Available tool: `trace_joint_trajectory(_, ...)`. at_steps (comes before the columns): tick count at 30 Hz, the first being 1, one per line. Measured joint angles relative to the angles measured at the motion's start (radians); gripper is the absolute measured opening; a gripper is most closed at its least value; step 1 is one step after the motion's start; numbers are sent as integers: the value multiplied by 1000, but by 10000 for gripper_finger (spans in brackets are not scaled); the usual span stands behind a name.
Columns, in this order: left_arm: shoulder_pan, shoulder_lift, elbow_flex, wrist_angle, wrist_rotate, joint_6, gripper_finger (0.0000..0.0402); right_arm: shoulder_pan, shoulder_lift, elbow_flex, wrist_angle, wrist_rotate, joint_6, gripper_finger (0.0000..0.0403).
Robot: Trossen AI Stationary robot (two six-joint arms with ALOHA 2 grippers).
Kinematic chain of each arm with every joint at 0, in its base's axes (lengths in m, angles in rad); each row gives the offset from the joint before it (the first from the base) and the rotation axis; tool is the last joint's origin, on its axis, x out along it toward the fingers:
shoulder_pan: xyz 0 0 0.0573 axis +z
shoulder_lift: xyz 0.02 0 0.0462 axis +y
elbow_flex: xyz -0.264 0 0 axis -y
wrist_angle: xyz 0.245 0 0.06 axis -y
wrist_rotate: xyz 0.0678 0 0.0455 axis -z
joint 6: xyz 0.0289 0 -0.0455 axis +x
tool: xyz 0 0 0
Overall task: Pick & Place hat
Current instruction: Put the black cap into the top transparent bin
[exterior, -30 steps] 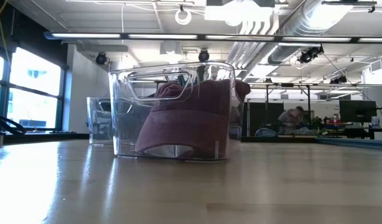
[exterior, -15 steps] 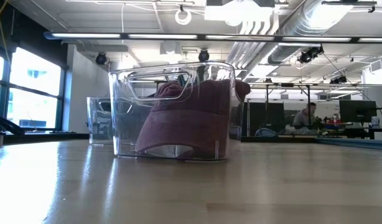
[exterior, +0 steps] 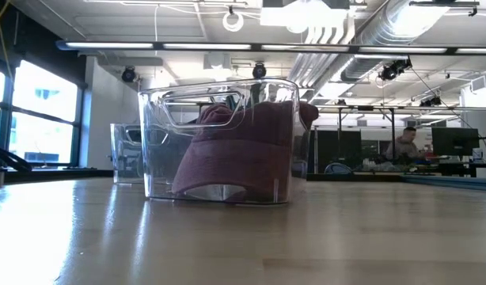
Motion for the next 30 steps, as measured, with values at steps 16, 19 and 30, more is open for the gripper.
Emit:
trace_joint_trajectory(16, -310, 1, 45, -47, -453, 129, 0, 0, 0, 0, -4, 5, 1, 11)
trace_joint_trajectory(19, -304, 1, 45, -51, -470, 156, 12, -3, 0, 0, -5, 5, 1, 11)
trace_joint_trajectory(30, -135, 11, 43, -9, -255, 275, 256, -16, 0, 0, -5, -39, 13, 11)
